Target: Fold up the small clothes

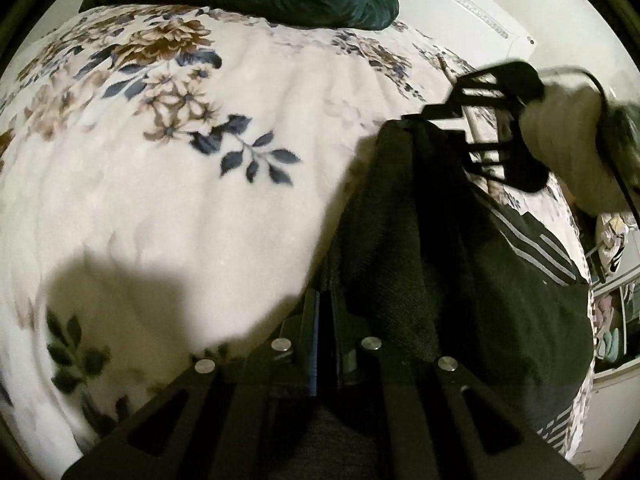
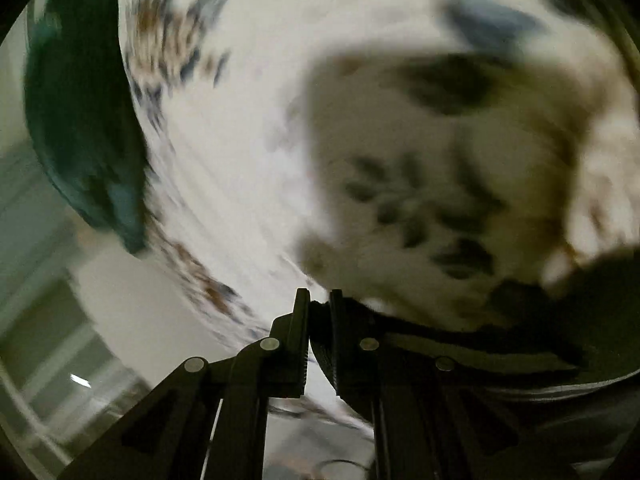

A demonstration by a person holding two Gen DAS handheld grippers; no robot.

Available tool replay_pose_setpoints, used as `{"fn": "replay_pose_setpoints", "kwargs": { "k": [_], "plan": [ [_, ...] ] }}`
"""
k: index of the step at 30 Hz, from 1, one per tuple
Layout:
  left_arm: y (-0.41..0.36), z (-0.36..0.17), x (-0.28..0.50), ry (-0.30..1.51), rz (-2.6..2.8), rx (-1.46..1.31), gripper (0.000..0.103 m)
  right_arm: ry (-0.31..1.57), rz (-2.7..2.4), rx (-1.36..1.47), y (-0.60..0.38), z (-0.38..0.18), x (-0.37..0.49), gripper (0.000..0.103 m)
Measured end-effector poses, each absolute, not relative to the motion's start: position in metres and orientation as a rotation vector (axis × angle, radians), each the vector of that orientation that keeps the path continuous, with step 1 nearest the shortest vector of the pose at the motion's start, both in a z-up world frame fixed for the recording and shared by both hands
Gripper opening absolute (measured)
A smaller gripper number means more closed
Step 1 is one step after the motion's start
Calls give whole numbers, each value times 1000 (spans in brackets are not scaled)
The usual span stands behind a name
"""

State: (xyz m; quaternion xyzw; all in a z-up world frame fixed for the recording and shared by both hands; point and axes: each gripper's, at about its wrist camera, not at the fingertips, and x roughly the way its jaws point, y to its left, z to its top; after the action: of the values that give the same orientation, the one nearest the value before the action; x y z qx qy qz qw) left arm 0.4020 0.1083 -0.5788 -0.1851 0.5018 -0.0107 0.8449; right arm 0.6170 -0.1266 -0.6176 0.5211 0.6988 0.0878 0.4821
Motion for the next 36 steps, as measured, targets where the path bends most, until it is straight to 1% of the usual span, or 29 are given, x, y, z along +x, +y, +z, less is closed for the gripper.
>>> {"fn": "replay_pose_setpoints", "kwargs": {
  "k": [1, 2, 3, 4, 5, 6, 7, 8, 9, 11, 12, 13, 15, 16, 17, 18, 19, 20, 21, 23, 25, 26, 28, 30, 32, 36],
  "plan": [
    [109, -578, 402, 1060, -24, -394, 4, 1688, 238, 1285, -127, -618, 612, 9],
    [111, -576, 402, 1059, -27, -403, 4, 1668, 288, 1183, -126, -607, 612, 10],
    [113, -572, 402, 1053, -25, -410, 4, 1645, 326, 1065, -131, -593, 616, 15],
    [115, -569, 402, 1054, -23, -418, 5, 1614, 382, 859, -122, -570, 618, 15],
    [117, -567, 403, 1061, -24, -427, 5, 1579, 436, 630, -109, -544, 617, 32],
    [121, -564, 405, 1074, -20, -438, 6, 1567, 457, 520, -102, -532, 613, 54],
    [123, -562, 406, 1080, -16, -445, 8, 1558, 473, 394, -95, -519, 608, 60],
    [127, -558, 409, 1080, -11, -462, 10, 1546, 485, 285, -88, -509, 602, 62],
    [132, -553, 411, 1069, -4, -479, 15, 1534, 503, 192, -84, -502, 596, 61],
    [139, -544, 417, 1051, 1, -505, 18, 1539, 542, 60, -84, -495, 586, 62],
    [142, -540, 421, 1044, 0, -514, 22, 1546, 561, -1, -93, -498, 575, 62],
    [144, -536, 426, 1036, -3, -518, 29, 1550, 580, -57, -85, -502, 566, 62],
    [146, -530, 437, 1018, -11, -514, 40, 1560, 637, -153, -88, -511, 548, 61],
    [146, -529, 444, 1018, -19, -510, 44, 1565, 653, -196, -87, -517, 541, 58],
    [146, -528, 449, 1020, -28, -508, 45, 1562, 654, -236, -87, -524, 535, 31],
    [146, -529, 456, 1022, -38, -507, 46, 1564, 651, -236, -83, -530, 533, 3],
    [145, -530, 464, 1029, -49, -504, 46, 1549, 613, -223, -89, -533, 536, 3],
    [144, -535, 474, 1047, -71, -509, 46, 1495, 525, -165, -100, -531, 544, 3],
    [143, -539, 481, 1067, -83, -518, 46, 1480, 480, -99, -108, -530, 551, 3],
    [141, -551, 499, 1107, -123, -570, 46, 1475, 376, 85, -135, -531, 568, 3],
    [138, -560, 513, 1143, -139, -591, 46, 1473, 309, 189, -153, -531, 576, 3],
    [136, -566, 524, 1165, -154, -603, 46, 1468, 272, 225, -166, -529, 578, 5],
    [131, -575, 541, 1195, -177, -621, 46, 1497, 279, 288, -181, -530, 578, 13],
    [127, -580, 554, 1214, -188, -618, 46, 1498, 287, 337, -200, -523, 570, 39],
    [126, -588, 567, 1234, -167, -598, 46, 1474, 271, 348, -217, -510, 558, 45],
    [132, -589, 568, 1237, -157, -586, 46, 1428, 173, 392, -262, -488, 521, 45]
  ]
}}
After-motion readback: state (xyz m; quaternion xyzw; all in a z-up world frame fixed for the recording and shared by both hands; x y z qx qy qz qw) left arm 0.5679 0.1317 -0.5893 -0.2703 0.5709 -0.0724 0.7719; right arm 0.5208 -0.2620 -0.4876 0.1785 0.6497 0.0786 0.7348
